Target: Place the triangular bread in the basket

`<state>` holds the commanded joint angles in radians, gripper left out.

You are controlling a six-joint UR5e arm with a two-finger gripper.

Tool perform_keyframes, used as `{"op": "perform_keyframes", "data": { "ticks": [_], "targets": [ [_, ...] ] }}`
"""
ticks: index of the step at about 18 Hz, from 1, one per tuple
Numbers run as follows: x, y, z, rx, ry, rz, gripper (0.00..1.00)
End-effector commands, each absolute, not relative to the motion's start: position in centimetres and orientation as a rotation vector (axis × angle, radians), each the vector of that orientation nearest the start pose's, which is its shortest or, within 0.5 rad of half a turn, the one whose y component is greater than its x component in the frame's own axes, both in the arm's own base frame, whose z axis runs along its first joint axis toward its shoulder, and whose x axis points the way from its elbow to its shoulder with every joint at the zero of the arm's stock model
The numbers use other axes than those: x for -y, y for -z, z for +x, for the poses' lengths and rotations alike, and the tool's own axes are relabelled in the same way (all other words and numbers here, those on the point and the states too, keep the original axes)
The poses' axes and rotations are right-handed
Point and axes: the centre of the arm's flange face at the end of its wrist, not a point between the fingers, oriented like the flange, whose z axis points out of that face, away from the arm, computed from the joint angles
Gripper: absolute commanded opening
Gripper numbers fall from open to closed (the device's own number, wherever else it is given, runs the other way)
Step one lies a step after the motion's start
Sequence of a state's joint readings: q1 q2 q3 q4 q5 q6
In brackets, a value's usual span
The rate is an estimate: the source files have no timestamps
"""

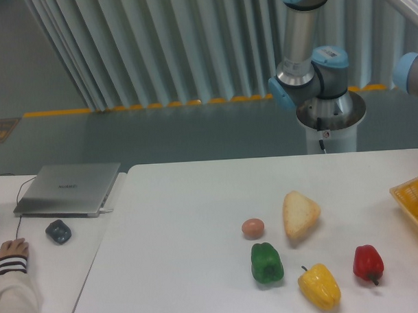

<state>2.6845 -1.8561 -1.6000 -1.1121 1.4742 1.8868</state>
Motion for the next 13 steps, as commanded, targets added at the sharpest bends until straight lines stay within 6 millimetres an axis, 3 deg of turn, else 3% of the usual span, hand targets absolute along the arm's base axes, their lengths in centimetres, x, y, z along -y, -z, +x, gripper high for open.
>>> {"op": "perform_keyframes", "data": {
  "ticks": [7,13],
  "targets": [
    [-39.6,-37.1,-48.1,-1.136,-0.219,-2.794,1.00],
    [-39.2,-35.7,-47.9,-1.108,-0.175,-2.771,1.00]
  ]
}}
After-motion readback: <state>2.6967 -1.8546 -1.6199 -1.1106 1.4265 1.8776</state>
